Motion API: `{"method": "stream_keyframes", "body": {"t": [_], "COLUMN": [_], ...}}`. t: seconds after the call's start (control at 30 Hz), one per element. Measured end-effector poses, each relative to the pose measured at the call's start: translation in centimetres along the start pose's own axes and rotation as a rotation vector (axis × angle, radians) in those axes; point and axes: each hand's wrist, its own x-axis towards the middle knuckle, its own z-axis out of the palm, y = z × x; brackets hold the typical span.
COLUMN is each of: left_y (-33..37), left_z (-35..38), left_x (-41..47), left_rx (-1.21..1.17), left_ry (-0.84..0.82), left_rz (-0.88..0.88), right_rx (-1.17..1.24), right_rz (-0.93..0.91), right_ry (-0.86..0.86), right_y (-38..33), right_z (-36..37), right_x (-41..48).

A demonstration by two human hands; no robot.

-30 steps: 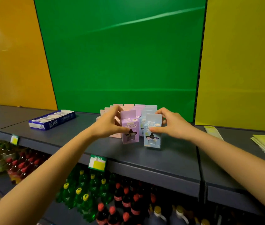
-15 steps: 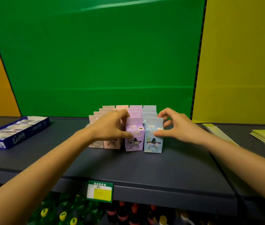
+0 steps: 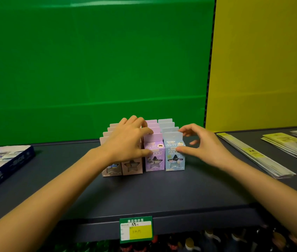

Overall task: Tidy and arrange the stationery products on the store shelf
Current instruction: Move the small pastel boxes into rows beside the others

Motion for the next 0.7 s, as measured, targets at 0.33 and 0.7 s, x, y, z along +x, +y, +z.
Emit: {"method": "stream_keyframes", "body": {"t": [0.33, 0.7], "left_y": [-2.8, -3.2], "left_z": [1.4, 3.7], "left_x": [-5.2, -5.3], "left_rx": [-0.827, -1.850], "left_ry": [0.514, 0.251], "left_rz": [-0.620, -1.103], "right_rx": [0.349, 0.902], "right_rz": [0.374, 0.645], "right_ry": [0.000, 0.019], "right_y": [0.6, 0.5], "right_z": [2.1, 4.8], "right_x": [-0.4, 1.9]}}
